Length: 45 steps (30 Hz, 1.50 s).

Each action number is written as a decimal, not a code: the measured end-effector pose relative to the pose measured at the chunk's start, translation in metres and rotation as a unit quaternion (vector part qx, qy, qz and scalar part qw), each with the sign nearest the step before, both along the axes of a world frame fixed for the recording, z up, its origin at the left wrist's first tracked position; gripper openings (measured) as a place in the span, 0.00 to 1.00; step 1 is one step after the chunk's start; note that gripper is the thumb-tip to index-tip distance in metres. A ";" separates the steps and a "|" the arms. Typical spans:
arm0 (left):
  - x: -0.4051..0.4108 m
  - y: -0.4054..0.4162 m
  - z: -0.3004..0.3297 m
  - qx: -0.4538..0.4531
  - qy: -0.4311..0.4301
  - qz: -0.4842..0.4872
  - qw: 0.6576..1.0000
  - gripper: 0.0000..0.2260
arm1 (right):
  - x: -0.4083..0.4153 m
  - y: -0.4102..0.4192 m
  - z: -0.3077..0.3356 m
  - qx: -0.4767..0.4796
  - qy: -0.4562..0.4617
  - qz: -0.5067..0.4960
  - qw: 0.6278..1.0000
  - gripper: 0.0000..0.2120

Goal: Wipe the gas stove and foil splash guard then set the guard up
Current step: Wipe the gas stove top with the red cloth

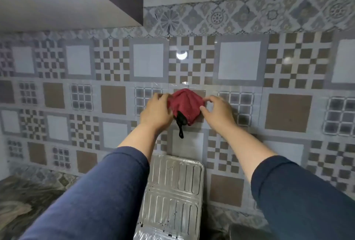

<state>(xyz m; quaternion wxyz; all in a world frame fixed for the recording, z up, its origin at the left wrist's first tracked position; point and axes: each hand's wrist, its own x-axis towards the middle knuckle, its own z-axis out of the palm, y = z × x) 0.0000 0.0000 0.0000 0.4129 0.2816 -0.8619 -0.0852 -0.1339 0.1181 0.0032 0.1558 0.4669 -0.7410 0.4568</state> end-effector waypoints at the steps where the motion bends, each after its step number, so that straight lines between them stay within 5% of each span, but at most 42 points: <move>1: -0.004 -0.007 0.001 -0.005 0.020 -0.001 1.000 0.16 | -0.002 -0.009 0.001 -0.037 0.005 0.001 0.999 0.13; 14: -0.048 -0.050 -0.008 -0.068 0.089 -0.025 0.993 0.15 | -0.015 -0.078 -0.007 -0.104 0.136 -0.140 0.975 0.13; 18: -0.034 -0.037 0.007 -0.039 0.102 -0.054 0.993 0.13 | -0.005 -0.058 0.016 -0.152 0.091 -0.067 0.982 0.15; 30: 0.049 0.142 -0.042 0.099 0.061 -0.208 0.971 0.14 | 0.073 0.155 -0.028 -0.071 -0.005 -0.062 0.996 0.17; 45: 0.129 0.318 -0.155 0.310 -0.072 -0.367 0.874 0.12 | 0.165 0.370 -0.153 0.099 -0.185 -0.150 0.966 0.17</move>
